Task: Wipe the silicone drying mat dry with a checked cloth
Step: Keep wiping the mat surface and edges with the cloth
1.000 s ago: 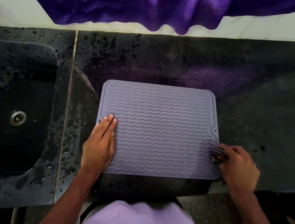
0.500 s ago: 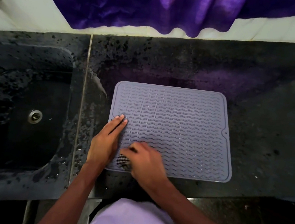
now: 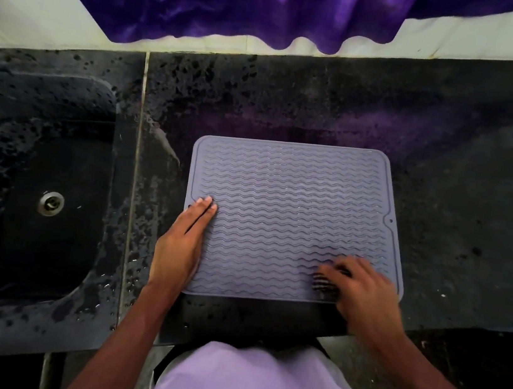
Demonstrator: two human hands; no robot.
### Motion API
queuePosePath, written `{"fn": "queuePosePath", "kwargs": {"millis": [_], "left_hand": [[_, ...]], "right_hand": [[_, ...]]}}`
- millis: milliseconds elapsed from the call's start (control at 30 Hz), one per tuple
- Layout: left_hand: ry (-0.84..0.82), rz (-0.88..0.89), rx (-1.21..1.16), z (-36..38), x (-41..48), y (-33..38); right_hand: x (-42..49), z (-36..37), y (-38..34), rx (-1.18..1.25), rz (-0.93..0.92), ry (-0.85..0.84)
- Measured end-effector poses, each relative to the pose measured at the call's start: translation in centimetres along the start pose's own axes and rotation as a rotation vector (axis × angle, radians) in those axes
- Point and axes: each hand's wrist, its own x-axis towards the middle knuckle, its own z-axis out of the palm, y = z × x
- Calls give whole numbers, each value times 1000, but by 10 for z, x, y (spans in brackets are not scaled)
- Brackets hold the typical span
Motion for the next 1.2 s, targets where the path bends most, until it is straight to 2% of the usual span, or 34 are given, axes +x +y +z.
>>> {"fn": "queuePosePath", "kwargs": {"millis": [100,200,333,467,733,900,967,1200], "left_hand": [[23,-37,17,3,1,5],[61,-130,34,8,5,24],[22,-77,113,21,5,53],[18,-85,166,27,3,53],[40,-90,172,24,3,55],[41,-87,180,25,2,54],[45,-88,182,25,3,55],[37,-101,182,27,3,57]], "right_hand": [[-11,-8,23,-22,144,-56],[-8,-10,12,5,179,7],[8,0,-44,137,88,132],[15,18,-76,98,-12,62],[-8,7,13,-9,65,47],[-36,-12,90,-83,306,0],[-40,-14,99,-92,332,-13],[-8,-26,35,145,249,271]]}}
